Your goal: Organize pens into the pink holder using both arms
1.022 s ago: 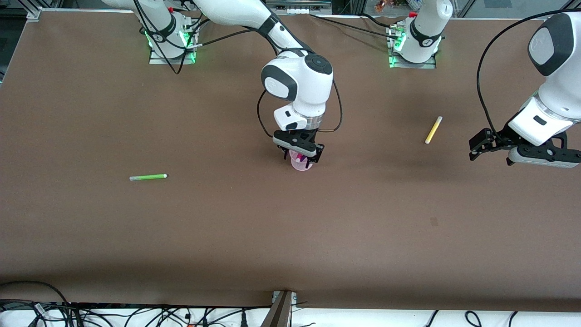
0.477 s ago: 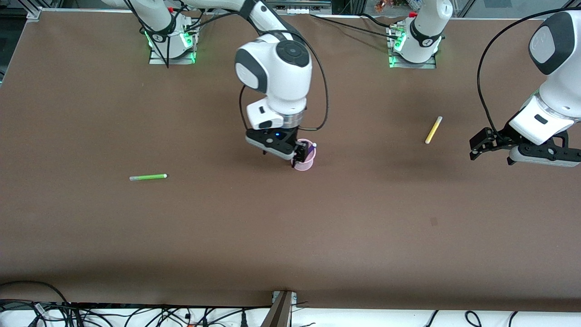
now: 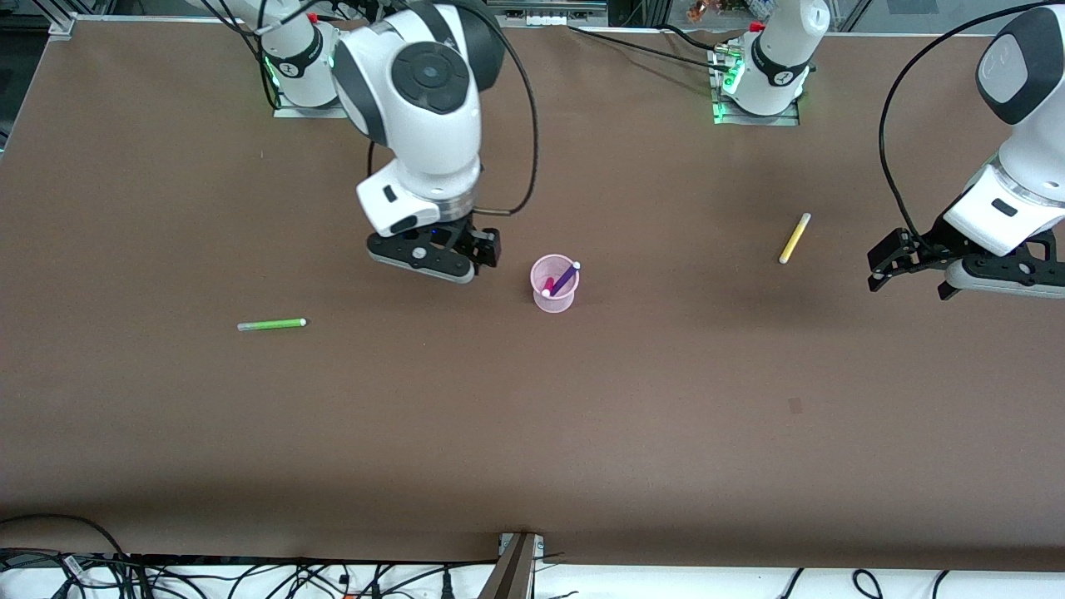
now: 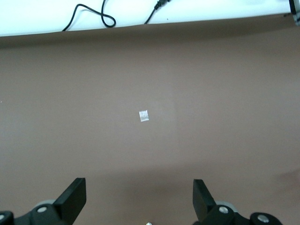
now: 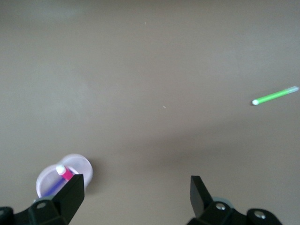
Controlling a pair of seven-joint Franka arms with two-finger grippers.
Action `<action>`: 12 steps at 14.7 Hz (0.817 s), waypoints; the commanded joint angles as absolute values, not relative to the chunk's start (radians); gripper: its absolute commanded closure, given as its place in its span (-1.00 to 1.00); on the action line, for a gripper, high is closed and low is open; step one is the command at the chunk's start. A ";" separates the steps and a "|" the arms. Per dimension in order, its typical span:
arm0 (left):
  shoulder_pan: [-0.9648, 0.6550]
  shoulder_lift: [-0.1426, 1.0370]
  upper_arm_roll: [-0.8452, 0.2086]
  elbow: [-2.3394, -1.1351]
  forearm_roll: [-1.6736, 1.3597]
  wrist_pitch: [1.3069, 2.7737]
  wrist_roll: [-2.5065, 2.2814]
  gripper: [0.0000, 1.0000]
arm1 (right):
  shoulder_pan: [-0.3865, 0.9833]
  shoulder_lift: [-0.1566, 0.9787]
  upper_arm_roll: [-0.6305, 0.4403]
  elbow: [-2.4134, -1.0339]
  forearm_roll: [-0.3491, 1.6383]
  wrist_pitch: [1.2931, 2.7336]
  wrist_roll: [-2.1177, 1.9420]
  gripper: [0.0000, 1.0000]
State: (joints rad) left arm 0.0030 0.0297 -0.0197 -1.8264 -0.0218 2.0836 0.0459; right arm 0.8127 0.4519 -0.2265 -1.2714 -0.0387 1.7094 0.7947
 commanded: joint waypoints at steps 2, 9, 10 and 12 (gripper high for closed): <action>0.009 0.015 -0.031 -1.804 -0.034 2.079 -0.020 -1.00 | 0.804 0.309 -0.311 -1.356 0.055 1.585 0.511 -1.00; 0.011 0.021 -0.038 -1.769 -0.034 2.010 -0.029 -1.00 | 0.528 -0.049 -0.194 -1.669 0.058 1.517 0.325 -1.00; 0.011 0.021 -0.040 -1.766 -0.035 2.010 -0.029 -1.00 | 0.441 -0.086 -0.134 -1.695 0.057 1.505 0.304 -1.00; 0.008 0.021 -0.043 -1.761 -0.034 2.008 -0.029 -1.00 | 0.289 -0.158 -0.051 -1.759 0.052 1.508 0.220 -1.00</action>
